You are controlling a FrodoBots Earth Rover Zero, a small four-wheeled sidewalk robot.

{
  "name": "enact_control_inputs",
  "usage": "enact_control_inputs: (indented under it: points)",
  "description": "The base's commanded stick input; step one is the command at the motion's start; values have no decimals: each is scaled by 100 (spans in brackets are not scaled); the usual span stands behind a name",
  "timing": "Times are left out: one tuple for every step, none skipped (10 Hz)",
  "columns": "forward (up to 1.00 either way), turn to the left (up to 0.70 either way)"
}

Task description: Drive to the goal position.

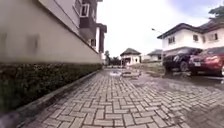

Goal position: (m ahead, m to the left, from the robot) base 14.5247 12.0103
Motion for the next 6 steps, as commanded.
enact_control_inputs:
  points:
    - [69,3]
    - [69,21]
    - [69,3]
    - [69,3]
    - [69,3]
    - [69,3]
